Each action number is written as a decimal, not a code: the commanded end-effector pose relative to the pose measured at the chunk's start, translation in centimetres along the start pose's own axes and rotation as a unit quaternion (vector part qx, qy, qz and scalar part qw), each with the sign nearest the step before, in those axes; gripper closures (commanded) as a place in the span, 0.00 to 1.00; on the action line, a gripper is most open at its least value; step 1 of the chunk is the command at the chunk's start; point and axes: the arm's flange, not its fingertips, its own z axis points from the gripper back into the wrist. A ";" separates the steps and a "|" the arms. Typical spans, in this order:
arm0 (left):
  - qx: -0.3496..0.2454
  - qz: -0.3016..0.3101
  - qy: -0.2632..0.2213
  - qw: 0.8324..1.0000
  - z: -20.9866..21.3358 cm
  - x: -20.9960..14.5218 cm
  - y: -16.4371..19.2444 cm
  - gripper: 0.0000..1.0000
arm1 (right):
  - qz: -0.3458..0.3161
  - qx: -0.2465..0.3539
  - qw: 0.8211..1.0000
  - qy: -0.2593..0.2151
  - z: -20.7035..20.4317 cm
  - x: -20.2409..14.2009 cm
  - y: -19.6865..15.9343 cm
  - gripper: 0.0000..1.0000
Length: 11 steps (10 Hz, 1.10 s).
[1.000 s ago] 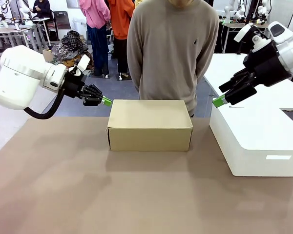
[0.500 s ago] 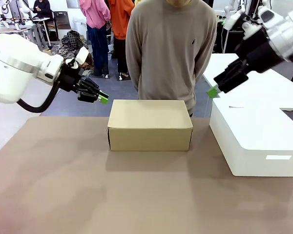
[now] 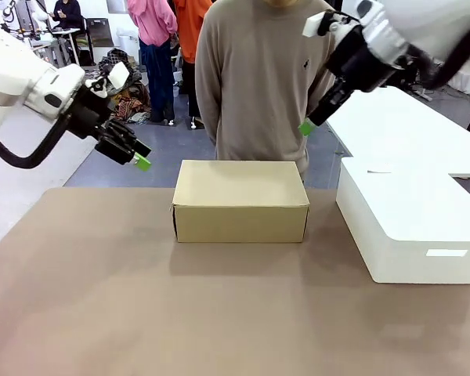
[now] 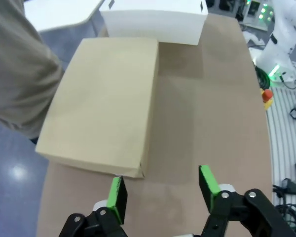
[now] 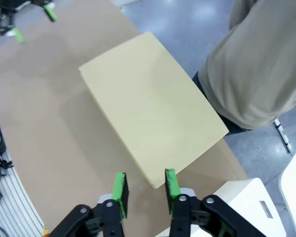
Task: Pack the shoes into the box.
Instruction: Press down on the lid of the Shoes Box.
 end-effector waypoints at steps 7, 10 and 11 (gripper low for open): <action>0.033 0.069 0.058 0.995 -0.1 -1.3 -3.9 0.00 | -0.069 -0.066 0.994 0.044 -7.6 4.5 -2.8 1.00; 0.015 0.059 0.046 0.997 0.0 -1.2 -4.0 0.00 | -0.039 -0.044 0.998 0.039 -8.0 3.8 -2.7 1.00; 0.015 0.059 0.046 0.997 0.0 -1.2 -4.0 0.00 | -0.039 -0.044 0.998 0.039 -8.0 3.8 -2.7 1.00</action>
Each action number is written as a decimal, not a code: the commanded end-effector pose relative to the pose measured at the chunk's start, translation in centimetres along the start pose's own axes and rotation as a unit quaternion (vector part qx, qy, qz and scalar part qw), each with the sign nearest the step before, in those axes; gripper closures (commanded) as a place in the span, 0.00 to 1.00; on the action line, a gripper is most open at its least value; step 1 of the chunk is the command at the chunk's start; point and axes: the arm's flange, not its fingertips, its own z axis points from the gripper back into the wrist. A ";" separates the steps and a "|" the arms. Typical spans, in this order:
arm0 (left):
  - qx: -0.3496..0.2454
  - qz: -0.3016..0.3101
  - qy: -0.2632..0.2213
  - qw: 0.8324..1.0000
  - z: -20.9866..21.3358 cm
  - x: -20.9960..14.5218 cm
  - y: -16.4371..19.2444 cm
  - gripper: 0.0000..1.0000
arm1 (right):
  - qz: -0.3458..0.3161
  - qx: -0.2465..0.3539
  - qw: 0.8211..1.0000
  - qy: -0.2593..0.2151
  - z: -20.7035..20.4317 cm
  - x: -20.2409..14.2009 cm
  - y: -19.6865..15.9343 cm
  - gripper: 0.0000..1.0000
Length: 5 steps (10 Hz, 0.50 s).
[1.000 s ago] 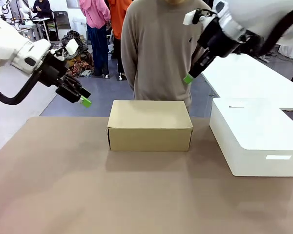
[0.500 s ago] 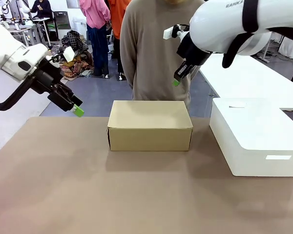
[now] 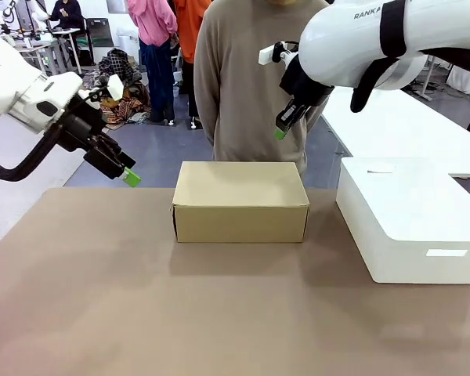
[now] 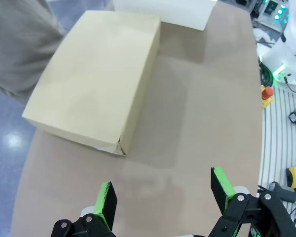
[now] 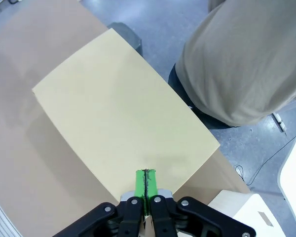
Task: Pack the shoes into the box.
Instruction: Press down on the lid of the Shoes Box.
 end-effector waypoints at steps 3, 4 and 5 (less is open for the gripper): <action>0.015 -0.001 -0.005 1.000 0.0 0.2 -0.3 0.00 | -0.032 -0.006 0.999 0.010 -1.1 1.3 0.5 1.00; 0.028 0.004 0.005 1.000 0.3 0.3 -0.7 0.00 | -0.053 -0.006 0.999 0.011 -2.2 2.2 0.7 1.00; 0.035 0.011 0.011 0.999 0.8 0.3 -0.7 0.00 | -0.069 -0.008 0.998 0.010 -3.2 3.1 0.8 1.00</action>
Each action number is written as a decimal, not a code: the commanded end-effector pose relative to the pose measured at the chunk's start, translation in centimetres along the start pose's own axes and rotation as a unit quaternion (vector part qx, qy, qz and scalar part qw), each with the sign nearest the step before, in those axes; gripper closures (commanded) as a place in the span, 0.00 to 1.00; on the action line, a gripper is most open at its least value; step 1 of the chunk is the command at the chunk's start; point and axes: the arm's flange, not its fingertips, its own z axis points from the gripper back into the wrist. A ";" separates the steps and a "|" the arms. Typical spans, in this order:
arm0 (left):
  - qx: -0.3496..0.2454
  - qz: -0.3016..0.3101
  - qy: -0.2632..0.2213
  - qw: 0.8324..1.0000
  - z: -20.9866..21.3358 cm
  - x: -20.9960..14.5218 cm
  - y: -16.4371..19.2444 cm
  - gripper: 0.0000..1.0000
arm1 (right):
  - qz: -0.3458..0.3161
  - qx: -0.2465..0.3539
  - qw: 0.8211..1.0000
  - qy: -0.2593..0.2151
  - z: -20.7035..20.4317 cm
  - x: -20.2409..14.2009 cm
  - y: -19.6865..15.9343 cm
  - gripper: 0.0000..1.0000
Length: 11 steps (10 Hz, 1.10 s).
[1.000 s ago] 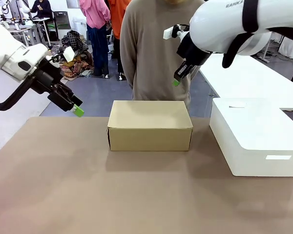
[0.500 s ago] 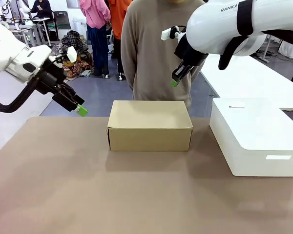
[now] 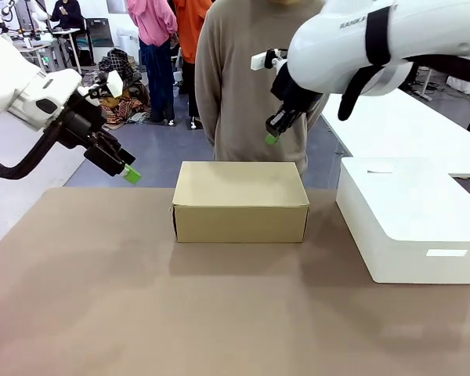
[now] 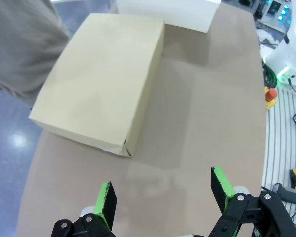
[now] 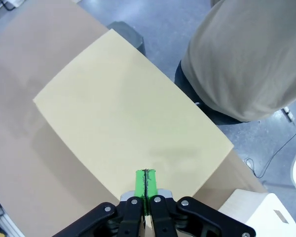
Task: Pack the shoes into the box.
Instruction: Press down on the lid of the Shoes Box.
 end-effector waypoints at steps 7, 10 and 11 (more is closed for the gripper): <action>0.082 0.027 0.062 0.994 4.3 1.2 -2.1 0.00 | -0.109 -0.040 0.993 0.017 -8.0 4.6 -0.2 1.00; 0.097 0.029 0.033 0.994 4.0 1.2 -2.3 0.00 | -0.138 -0.038 0.990 0.015 -11.2 4.7 -0.5 1.00; 0.096 0.017 0.022 0.995 4.0 1.3 -2.2 0.00 | -0.144 -0.048 0.988 0.013 -12.4 4.7 -0.5 1.00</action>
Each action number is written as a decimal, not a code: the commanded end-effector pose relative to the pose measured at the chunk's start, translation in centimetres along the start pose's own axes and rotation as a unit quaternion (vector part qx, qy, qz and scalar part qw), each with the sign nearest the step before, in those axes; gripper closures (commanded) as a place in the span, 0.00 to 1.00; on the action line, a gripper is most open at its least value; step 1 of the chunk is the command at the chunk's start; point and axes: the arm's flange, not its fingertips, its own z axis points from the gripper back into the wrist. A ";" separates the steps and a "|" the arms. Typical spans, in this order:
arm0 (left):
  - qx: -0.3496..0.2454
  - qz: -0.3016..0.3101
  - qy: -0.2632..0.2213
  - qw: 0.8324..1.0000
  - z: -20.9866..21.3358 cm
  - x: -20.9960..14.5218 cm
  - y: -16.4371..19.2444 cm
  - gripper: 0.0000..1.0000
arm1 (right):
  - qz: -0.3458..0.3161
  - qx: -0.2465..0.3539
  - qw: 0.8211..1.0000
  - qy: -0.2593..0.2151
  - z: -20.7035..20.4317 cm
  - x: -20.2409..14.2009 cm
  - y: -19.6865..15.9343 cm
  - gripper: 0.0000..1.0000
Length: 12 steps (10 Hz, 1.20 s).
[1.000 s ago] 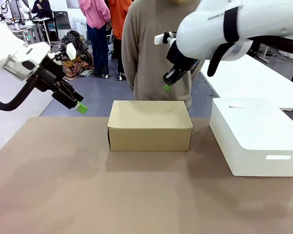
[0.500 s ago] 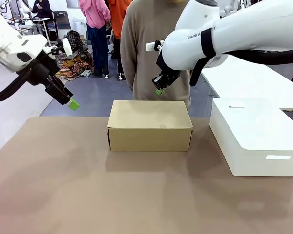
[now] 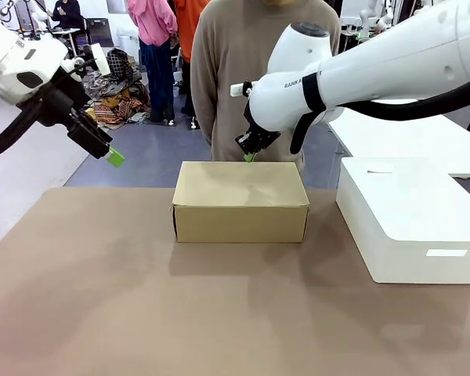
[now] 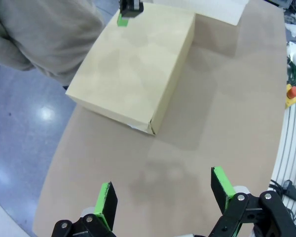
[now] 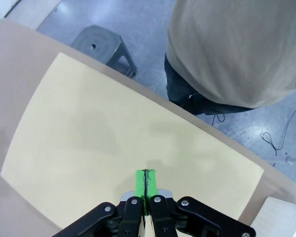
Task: Pack the shoes into the box.
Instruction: Press down on the lid of the Shoes Box.
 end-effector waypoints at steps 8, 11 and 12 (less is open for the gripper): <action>-0.005 0.001 0.007 1.000 0.2 -0.1 0.1 0.00 | -0.008 -0.035 0.999 0.039 -4.9 0.2 1.6 1.00; -0.005 0.001 0.007 1.000 0.2 -0.1 0.1 0.00 | 0.027 -0.014 0.999 0.018 1.5 -1.0 2.7 1.00; -0.005 0.001 0.007 1.000 0.2 -0.1 0.1 0.00 | 0.034 -0.010 0.999 0.019 2.3 -1.6 2.9 1.00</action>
